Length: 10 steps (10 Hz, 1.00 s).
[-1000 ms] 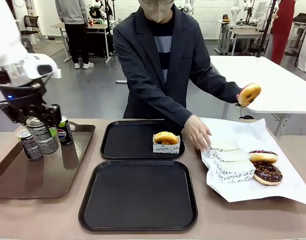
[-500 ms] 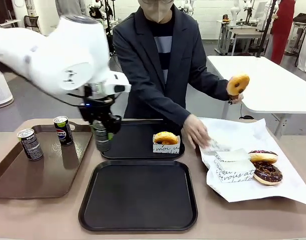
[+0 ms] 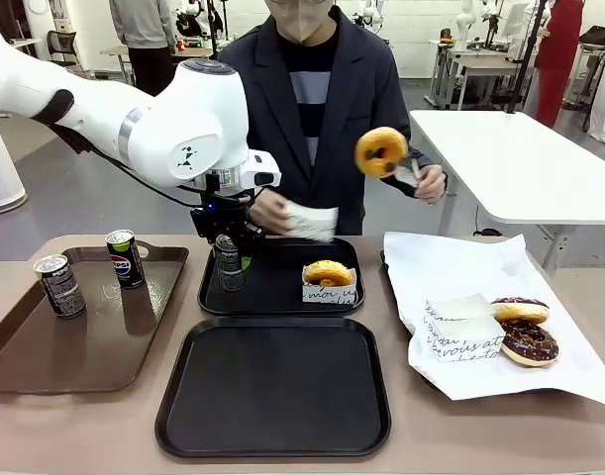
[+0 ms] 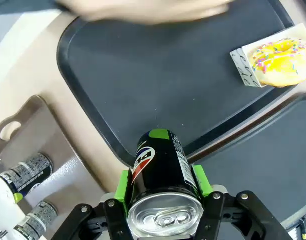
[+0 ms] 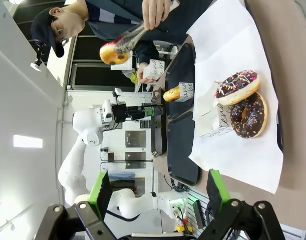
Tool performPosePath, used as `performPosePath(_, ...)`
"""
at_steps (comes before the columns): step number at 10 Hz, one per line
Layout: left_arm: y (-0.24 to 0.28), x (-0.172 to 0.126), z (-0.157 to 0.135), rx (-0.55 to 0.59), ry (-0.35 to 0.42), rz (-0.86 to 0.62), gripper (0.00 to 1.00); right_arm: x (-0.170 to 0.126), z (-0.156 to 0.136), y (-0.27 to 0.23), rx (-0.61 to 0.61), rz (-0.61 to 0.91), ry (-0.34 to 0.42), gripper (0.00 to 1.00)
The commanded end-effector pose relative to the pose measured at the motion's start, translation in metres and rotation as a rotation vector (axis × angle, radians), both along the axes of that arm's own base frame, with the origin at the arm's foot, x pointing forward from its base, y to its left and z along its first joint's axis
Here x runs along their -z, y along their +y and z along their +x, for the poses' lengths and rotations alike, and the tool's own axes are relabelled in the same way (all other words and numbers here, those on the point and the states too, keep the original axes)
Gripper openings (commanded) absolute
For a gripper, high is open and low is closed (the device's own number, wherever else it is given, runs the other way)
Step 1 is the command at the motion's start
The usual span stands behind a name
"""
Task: Set up donuts and drinks on trays.
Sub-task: Pick up one Pepsi coke and place it on the Flat Tray.
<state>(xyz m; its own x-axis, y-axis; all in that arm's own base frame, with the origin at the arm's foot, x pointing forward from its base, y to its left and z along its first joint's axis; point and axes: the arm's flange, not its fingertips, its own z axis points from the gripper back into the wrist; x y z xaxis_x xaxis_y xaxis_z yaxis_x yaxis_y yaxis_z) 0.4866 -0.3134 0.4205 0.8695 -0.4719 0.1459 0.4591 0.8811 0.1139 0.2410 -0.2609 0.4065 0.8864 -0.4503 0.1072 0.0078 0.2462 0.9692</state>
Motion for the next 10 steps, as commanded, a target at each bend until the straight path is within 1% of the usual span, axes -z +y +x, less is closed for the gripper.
performPosePath(1, 0.010, -0.029, -0.044, -0.026, 0.105, 0.037, 0.59, 0.001, 0.002, -0.001, 0.010, 0.015, -0.030, 1.00)
performPosePath(2, 0.030, -0.060, -0.106, 0.105, 0.170, -0.005, 0.59, 0.001, 0.002, -0.001, 0.010, 0.015, -0.030, 1.00)
performPosePath(3, 0.063, -0.086, -0.174, 0.171, 0.089, -0.027, 0.59, 0.001, 0.002, -0.001, 0.010, 0.015, -0.030, 1.00)
performPosePath(4, 0.092, -0.094, -0.210, 0.153, 0.059, -0.059, 0.59, 0.001, 0.002, -0.001, 0.010, 0.015, -0.030, 1.00)
performPosePath(5, 0.113, -0.092, -0.231, 0.122, 0.059, -0.071, 0.59, 0.001, 0.002, -0.001, 0.010, 0.015, -0.030, 1.00)
performPosePath(6, 0.124, -0.086, -0.239, 0.099, 0.069, -0.076, 0.59, 0.001, 0.002, -0.001, 0.010, 0.015, -0.030, 1.00)
performPosePath(7, 0.126, -0.085, -0.239, 0.092, 0.068, -0.083, 0.59, 0.001, 0.002, -0.001, 0.010, 0.015, -0.030, 1.00)
performPosePath(8, 0.122, -0.087, -0.237, 0.120, 0.062, -0.084, 0.59, 0.001, 0.002, -0.001, 0.010, 0.015, -0.030, 1.00)
performPosePath(9, 0.118, -0.085, -0.232, 0.119, 0.058, -0.078, 0.59, 0.001, 0.002, -0.001, 0.010, 0.015, -0.030, 1.00)
performPosePath(10, 0.114, -0.082, -0.227, 0.112, 0.034, -0.057, 0.59, 0.001, 0.002, -0.001, 0.010, 0.015, -0.030, 1.00)
